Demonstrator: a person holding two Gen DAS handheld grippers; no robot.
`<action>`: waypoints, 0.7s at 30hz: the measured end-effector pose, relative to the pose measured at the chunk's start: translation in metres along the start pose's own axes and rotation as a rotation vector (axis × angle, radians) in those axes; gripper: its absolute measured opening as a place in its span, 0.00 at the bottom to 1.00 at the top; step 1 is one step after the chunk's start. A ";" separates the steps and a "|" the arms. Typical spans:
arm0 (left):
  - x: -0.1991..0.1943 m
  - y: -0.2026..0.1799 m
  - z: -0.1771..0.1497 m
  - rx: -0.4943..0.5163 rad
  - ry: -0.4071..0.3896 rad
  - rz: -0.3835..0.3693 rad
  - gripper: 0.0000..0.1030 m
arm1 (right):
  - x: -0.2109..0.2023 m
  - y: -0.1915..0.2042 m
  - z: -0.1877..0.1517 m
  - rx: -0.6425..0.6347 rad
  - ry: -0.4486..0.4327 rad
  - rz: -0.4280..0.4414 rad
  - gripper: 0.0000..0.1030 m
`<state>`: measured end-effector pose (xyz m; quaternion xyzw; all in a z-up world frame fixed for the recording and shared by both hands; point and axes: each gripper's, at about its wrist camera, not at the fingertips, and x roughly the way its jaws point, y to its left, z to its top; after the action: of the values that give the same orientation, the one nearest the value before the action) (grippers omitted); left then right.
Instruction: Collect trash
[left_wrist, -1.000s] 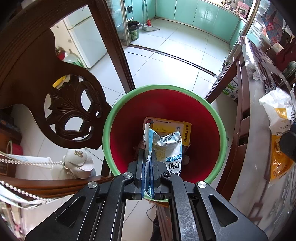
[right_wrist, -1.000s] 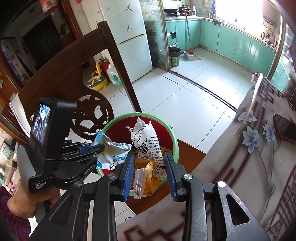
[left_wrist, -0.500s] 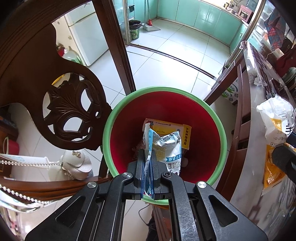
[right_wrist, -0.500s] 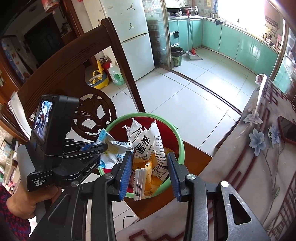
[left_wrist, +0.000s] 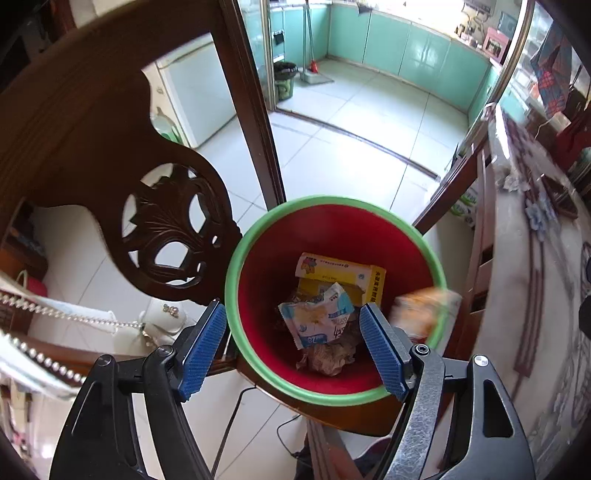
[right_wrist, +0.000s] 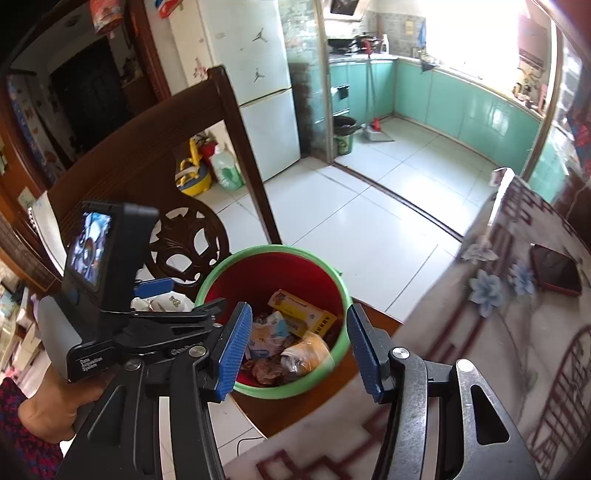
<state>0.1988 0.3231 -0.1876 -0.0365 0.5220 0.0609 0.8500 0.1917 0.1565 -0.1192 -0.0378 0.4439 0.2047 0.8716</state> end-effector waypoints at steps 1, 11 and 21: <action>-0.011 -0.001 -0.003 -0.008 -0.022 -0.008 0.72 | -0.012 -0.003 -0.004 0.013 -0.011 -0.013 0.50; -0.126 -0.048 -0.054 -0.041 -0.240 -0.092 0.83 | -0.149 -0.030 -0.052 0.022 -0.184 -0.143 0.71; -0.226 -0.114 -0.098 -0.065 -0.539 -0.225 1.00 | -0.265 -0.075 -0.117 0.070 -0.354 -0.200 0.81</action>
<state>0.0270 0.1829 -0.0307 -0.1036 0.2679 -0.0095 0.9578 -0.0059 -0.0267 0.0106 -0.0147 0.2846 0.1050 0.9528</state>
